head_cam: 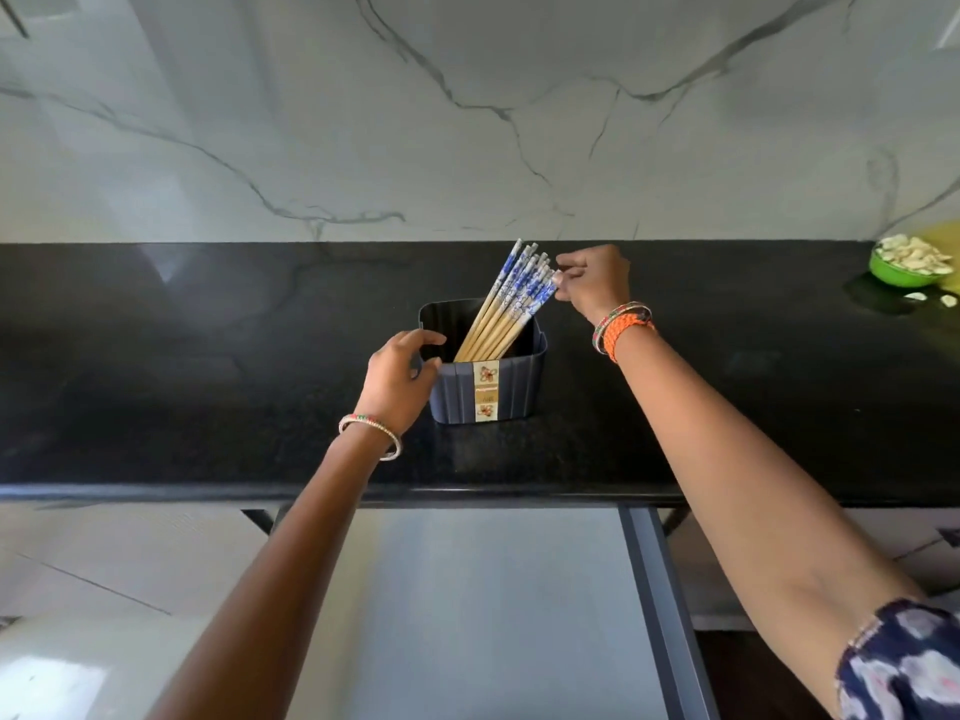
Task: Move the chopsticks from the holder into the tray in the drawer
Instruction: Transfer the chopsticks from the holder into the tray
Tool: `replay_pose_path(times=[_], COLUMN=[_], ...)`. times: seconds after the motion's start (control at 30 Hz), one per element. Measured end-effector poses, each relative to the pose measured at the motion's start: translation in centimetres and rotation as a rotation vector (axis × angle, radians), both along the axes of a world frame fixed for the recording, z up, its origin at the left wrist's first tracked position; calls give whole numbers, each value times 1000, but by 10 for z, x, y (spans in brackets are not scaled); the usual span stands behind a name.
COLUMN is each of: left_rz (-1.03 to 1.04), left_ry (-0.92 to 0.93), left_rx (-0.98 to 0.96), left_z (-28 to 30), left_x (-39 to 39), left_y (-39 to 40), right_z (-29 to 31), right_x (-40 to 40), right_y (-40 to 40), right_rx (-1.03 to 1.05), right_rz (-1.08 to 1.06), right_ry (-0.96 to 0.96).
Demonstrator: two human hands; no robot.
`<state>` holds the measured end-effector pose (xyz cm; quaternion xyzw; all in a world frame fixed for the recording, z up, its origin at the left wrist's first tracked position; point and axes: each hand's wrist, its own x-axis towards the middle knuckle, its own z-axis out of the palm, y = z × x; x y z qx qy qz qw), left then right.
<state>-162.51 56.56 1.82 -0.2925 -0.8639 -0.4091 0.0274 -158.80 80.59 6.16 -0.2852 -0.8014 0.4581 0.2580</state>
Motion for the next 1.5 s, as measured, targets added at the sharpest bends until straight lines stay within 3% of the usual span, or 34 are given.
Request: replay_pose_path(times=[0.27, 0.53, 0.77, 0.9, 1.2, 1.33, 1.5], left_rz=[29, 23, 30, 35, -46, -20, 133], left_ry=[-29, -83, -80, -80, -110, -178, -467], left_rx=[54, 25, 13, 19, 147, 238, 342], left_z=[4, 9, 16, 28, 57, 41, -33], left_x=[-2, 3, 8, 19, 64, 92, 135], left_y=[0, -1, -2, -6, -39, -65, -117], right_z=[19, 43, 62, 84, 167, 131, -5], right_x=[-2, 5, 10, 25, 129, 191, 252], right_y=[0, -5, -7, -13, -3, -24, -85], right_rx=[122, -11, 64, 86, 110, 23, -82], right_rz=[1, 44, 102, 85, -186, -284, -302], right_ry=[-82, -224, -362, -308, 62, 194, 38])
